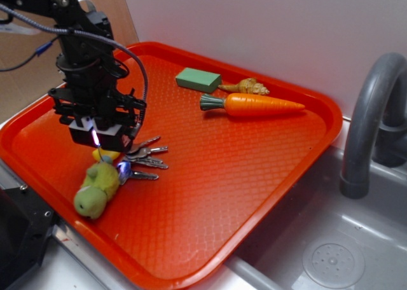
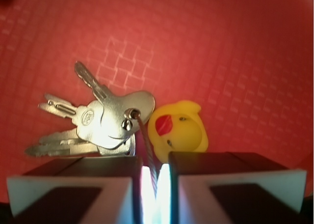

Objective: Grab the silver keys.

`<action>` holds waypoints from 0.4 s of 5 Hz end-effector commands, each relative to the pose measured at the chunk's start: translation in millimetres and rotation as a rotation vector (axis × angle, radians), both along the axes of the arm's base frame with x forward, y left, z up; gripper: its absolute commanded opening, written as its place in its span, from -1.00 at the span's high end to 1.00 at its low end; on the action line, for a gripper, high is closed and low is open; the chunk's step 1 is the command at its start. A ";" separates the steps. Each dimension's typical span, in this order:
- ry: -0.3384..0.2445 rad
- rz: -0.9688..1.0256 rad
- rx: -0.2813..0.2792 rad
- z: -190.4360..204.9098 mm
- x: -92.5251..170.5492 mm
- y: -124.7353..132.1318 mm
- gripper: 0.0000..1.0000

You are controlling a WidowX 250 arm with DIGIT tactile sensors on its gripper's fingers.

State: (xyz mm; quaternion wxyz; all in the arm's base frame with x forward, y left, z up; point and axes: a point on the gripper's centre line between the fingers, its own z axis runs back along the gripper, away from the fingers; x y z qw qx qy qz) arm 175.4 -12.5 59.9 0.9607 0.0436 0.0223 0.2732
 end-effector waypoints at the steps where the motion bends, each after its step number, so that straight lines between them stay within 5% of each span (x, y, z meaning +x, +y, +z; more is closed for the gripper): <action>1: -0.085 -0.037 -0.006 23.8 8.8 -3.0 1.00; 2: -0.221 -0.250 -0.135 74.6 10.9 4.1 1.00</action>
